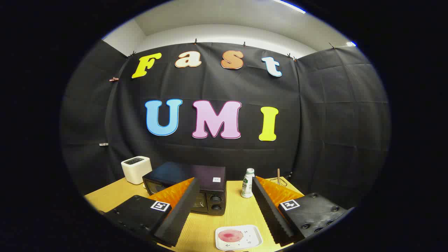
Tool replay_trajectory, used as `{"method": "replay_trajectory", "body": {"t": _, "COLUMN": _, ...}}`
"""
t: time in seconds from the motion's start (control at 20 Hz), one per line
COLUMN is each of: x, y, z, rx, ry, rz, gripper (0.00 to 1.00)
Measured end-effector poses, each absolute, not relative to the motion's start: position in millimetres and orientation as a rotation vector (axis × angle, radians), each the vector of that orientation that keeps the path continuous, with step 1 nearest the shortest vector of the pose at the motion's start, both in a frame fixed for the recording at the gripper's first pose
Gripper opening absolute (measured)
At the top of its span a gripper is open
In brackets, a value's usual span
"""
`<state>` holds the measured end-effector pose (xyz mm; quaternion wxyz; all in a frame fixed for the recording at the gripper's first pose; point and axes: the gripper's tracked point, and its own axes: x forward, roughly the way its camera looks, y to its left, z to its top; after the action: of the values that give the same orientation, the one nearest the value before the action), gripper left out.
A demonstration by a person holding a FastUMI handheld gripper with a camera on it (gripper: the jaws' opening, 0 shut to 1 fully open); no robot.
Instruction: Open the toaster oven, put the food inside, and close the toaster oven door.
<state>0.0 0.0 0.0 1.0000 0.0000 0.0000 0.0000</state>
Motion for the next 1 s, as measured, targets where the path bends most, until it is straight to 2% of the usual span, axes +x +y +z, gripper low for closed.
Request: {"method": "replay_trajectory", "body": {"t": 1.0, "x": 6.3, "y": 30.6, "z": -8.8, "rx": 0.015, "ry": 0.035, "rz": 0.048, "gripper": 0.98}}
